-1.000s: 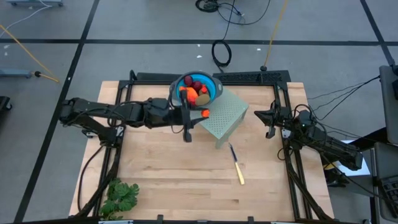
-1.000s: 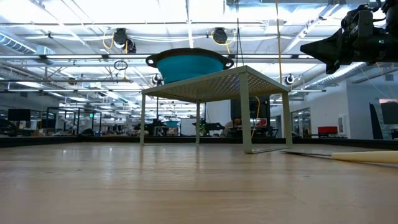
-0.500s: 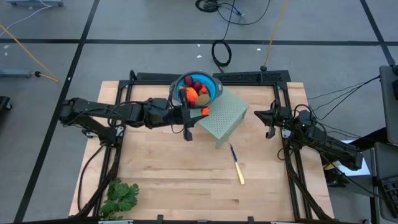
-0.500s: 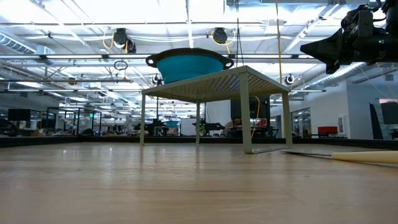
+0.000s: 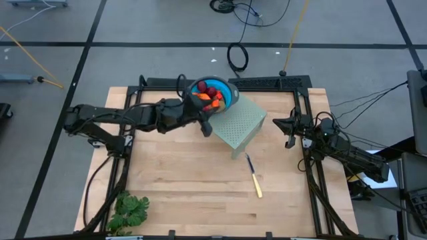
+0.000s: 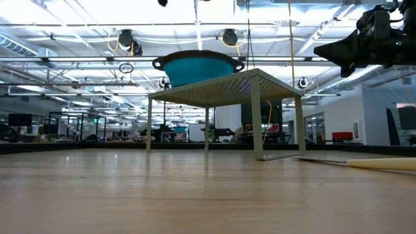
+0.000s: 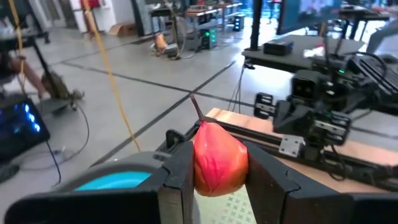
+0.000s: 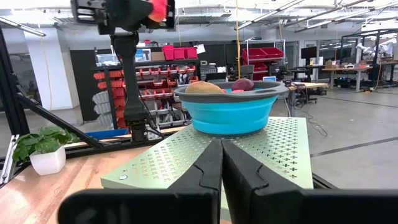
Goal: Pick & Place Fruit
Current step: Put the pear into the blue strainer bowl on the shelf
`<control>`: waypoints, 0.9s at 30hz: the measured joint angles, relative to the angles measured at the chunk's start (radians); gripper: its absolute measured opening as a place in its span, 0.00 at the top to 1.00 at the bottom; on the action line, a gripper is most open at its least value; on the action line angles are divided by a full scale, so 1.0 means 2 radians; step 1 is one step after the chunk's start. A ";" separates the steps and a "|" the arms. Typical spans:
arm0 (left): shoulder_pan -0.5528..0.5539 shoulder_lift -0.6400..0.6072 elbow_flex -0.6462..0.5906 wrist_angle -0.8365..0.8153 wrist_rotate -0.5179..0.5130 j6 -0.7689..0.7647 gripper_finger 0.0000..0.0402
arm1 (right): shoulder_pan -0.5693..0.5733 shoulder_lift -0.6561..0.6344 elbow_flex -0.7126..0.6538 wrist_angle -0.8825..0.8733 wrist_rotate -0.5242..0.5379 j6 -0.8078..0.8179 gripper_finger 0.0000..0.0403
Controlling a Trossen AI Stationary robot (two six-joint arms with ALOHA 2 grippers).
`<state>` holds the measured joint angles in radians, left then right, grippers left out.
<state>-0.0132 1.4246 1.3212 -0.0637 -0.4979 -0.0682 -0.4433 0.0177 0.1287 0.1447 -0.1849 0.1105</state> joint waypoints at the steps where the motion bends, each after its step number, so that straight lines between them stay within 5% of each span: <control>1: 0.004 0.000 0.000 -0.001 0.000 -0.006 0.74 | 0.000 0.000 0.000 0.000 0.000 0.000 1.00; 17: 0.091 0.000 0.000 -0.094 0.077 -0.115 0.74 | 0.000 0.000 0.000 0.000 0.000 0.000 1.00; 27: 0.138 0.006 0.000 -0.132 0.105 -0.074 0.74 | 0.000 0.000 0.000 0.000 0.000 0.000 1.00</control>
<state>0.2632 1.4364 1.3209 -0.3273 -0.2888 -0.2154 -0.4431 0.0177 0.1287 0.1448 -0.1847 0.1108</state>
